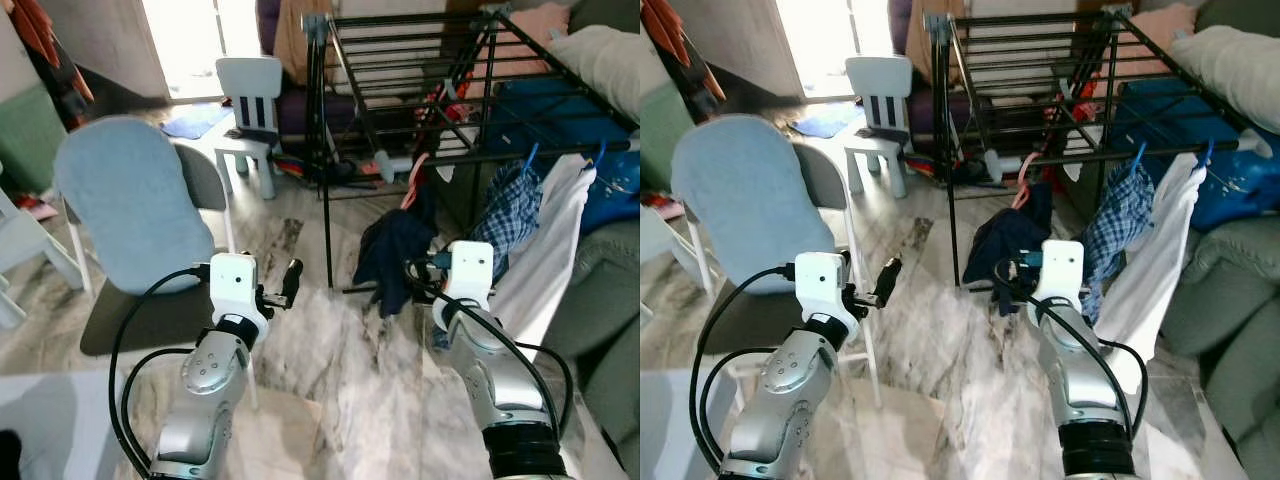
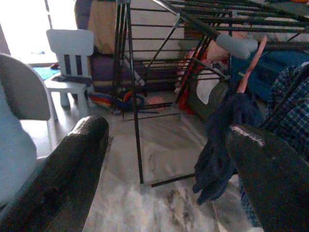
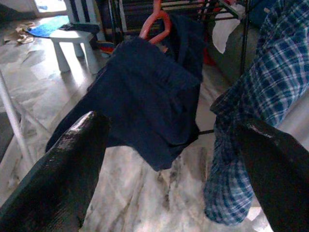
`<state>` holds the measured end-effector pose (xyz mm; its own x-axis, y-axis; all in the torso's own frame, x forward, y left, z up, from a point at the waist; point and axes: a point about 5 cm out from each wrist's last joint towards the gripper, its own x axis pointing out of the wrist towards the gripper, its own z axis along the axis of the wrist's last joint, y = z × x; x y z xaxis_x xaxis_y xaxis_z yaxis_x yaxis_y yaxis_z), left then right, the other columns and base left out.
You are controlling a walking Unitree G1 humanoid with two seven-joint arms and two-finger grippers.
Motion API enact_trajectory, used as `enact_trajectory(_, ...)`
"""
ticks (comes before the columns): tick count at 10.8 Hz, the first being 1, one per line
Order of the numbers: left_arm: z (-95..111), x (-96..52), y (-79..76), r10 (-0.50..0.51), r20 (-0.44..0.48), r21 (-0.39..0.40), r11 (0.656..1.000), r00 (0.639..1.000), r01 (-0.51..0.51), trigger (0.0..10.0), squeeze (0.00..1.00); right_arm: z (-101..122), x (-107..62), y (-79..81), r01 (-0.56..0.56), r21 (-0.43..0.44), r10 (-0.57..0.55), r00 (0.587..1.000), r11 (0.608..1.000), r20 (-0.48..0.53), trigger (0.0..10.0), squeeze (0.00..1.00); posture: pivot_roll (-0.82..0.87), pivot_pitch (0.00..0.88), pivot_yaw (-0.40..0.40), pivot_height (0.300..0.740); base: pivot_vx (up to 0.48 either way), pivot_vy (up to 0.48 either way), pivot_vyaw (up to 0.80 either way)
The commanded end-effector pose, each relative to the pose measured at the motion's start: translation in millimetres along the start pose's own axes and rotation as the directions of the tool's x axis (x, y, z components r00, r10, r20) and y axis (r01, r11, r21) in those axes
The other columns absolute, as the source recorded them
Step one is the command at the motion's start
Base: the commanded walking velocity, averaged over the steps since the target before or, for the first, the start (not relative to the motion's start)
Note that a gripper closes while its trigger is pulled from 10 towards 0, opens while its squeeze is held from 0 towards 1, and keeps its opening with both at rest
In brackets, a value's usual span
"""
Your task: Hang hanger
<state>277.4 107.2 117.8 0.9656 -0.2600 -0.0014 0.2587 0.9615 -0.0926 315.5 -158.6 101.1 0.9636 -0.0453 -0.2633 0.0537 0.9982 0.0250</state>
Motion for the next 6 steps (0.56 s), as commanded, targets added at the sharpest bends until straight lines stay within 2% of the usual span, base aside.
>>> enact_trajectory(1,4.9,1.4,-0.3,-0.014,0.020,0.004,1.000,1.000,0.014,10.0,0.00,1.8,0.8,1.4,-0.001,0.004,0.001,1.000,1.000,-0.003,10.0,0.00,-0.10,0.000,0.019,0.740,0.424,0.000,0.00)
enact_trajectory(6,4.0,2.4,-3.3,-0.025,0.024,-0.005,1.000,0.999,0.025,10.0,0.00,0.0,1.5,4.2,-0.018,0.000,0.018,1.000,1.000,-0.014,10.0,0.00,-0.10,0.000,0.008,0.740,0.426,0.000,0.00)
